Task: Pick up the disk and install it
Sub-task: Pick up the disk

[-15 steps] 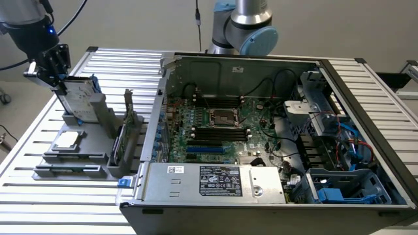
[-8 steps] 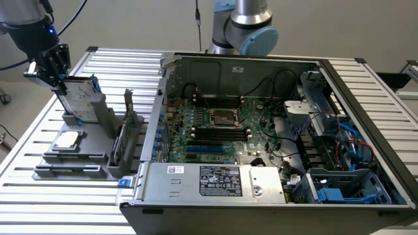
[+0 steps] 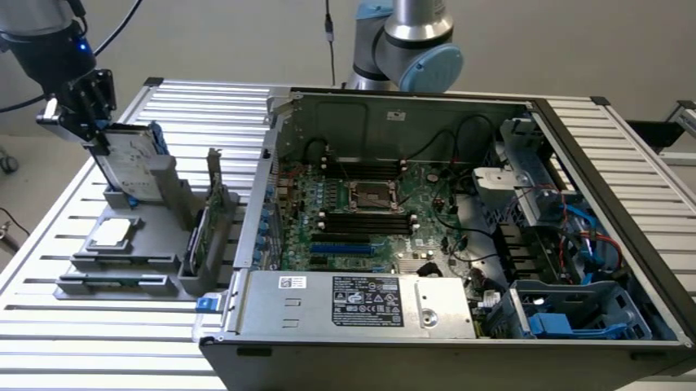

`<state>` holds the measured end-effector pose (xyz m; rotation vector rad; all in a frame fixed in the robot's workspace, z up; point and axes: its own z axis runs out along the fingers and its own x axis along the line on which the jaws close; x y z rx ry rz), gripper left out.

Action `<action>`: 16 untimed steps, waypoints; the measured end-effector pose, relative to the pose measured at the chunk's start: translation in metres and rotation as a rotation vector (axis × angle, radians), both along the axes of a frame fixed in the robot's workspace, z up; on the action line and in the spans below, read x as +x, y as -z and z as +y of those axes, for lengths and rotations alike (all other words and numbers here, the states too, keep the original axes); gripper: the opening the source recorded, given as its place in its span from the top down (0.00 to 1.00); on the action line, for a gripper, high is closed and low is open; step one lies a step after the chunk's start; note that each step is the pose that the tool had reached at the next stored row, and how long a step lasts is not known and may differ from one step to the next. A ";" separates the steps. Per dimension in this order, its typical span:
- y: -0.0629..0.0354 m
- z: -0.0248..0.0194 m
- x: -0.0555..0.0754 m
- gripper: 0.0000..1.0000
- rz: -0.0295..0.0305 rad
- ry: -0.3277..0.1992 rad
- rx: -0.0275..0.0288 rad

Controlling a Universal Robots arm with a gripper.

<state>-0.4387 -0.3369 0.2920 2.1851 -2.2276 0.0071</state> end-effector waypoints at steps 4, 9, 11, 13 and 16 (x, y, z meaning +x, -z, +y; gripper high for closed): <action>-0.0055 0.0000 0.000 0.67 0.0000 0.000 0.0000; -0.0150 0.0000 0.000 0.67 0.0000 0.000 0.0000; -0.0189 0.0000 0.000 0.67 -0.0001 0.000 0.0001; -0.0227 0.0000 0.000 0.67 0.0001 0.000 0.0000; -0.0286 0.0000 0.000 0.67 -0.0001 0.000 0.0000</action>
